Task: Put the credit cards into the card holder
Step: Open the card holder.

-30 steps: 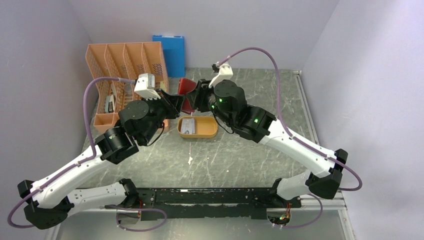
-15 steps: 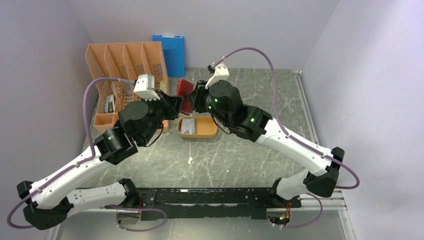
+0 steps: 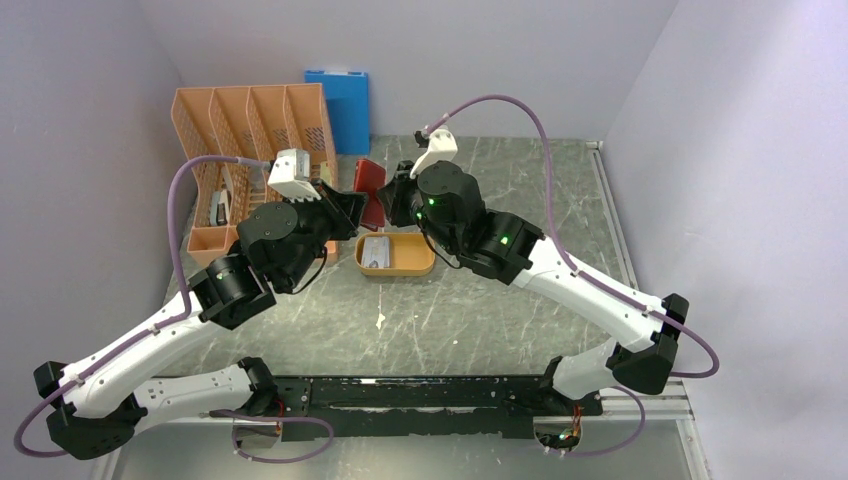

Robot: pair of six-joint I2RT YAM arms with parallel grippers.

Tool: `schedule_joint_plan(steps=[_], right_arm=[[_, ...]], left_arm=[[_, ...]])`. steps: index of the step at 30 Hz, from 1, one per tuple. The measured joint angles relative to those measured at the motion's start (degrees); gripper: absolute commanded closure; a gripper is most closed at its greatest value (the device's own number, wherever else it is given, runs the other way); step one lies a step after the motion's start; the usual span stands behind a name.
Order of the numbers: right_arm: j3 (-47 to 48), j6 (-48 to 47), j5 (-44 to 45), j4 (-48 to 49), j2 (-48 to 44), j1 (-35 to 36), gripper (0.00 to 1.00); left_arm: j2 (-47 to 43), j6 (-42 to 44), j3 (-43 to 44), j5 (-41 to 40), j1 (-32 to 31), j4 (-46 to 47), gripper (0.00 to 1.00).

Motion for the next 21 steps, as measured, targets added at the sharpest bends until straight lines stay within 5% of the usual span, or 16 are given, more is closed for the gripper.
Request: schedule_joint_plan(steps=[6,21], right_arm=[[0.0,0.0,0.0,0.0,0.0,0.1,1.0],[-1.6,0.6,4.0,-2.9,-2.7,-0.2,1.0]], left_arm=[[0.0,0.0,-0.1,0.0,0.0,0.0,0.95],[-0.9,0.0,-0.4,-0.8,-0.1,0.1,0.95]])
